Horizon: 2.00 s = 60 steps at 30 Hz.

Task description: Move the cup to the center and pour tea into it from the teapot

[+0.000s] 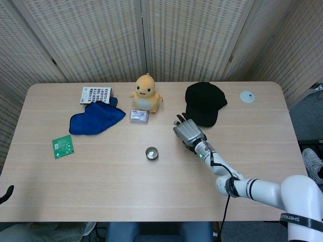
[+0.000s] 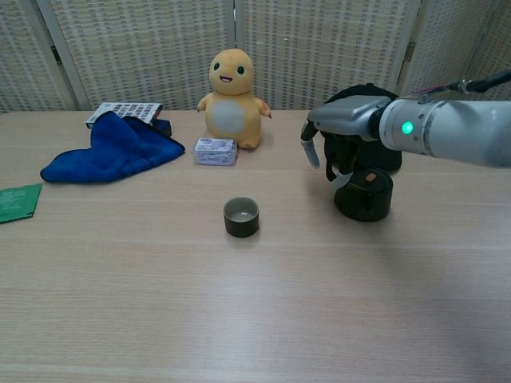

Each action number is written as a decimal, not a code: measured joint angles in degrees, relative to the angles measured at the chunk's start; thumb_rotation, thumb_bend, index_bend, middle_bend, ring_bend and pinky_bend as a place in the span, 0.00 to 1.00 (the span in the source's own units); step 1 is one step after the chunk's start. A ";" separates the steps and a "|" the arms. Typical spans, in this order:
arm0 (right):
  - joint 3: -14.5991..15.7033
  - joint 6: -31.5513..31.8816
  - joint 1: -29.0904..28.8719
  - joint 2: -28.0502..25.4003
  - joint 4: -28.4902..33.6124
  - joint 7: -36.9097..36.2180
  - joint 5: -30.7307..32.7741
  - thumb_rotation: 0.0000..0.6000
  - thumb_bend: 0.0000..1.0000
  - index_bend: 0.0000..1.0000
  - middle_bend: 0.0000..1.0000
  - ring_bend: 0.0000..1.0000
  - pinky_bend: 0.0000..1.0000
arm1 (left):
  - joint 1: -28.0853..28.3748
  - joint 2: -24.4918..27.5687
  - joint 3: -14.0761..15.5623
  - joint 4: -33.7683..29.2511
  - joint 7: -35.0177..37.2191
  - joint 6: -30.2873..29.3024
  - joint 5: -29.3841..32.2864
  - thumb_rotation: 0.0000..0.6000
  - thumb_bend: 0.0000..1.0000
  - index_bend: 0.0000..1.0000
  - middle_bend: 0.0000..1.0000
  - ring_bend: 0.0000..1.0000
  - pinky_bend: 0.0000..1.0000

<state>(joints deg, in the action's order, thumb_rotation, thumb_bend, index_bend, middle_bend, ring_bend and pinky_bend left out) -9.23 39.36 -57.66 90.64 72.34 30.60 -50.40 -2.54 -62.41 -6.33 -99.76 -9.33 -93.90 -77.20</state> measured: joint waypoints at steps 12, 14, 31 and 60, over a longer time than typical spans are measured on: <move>2.22 -0.16 -0.83 1.07 -2.09 1.23 2.09 1.00 0.00 0.52 0.22 0.00 0.00 | -0.10 -0.21 -0.05 0.49 0.33 0.28 0.21 1.00 0.25 0.07 0.28 0.38 0.29; 2.52 0.17 -0.82 1.10 -2.25 1.49 2.20 1.00 0.00 0.52 0.22 0.00 0.00 | -0.17 -0.20 -0.07 0.63 0.48 0.28 0.34 1.00 0.25 0.07 0.28 0.38 0.29; 3.20 2.99 0.49 -1.65 1.09 0.90 3.02 1.00 0.00 0.59 0.25 0.00 0.00 | -0.41 -0.04 -0.36 0.93 0.86 0.14 0.50 1.00 0.25 0.07 0.27 0.38 0.29; 7.95 11.54 11.01 -19.57 17.36 -3.18 -6.11 1.00 0.00 0.43 0.20 0.00 0.00 | 0.24 0.65 -0.35 -1.20 1.79 0.32 -1.61 1.00 0.25 0.07 0.27 0.38 0.29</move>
<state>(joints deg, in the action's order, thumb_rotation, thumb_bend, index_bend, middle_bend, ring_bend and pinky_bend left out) -1.28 50.89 -46.65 71.06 89.70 27.42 -56.52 -2.30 -61.76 -6.68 -100.96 -7.54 -93.58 -78.80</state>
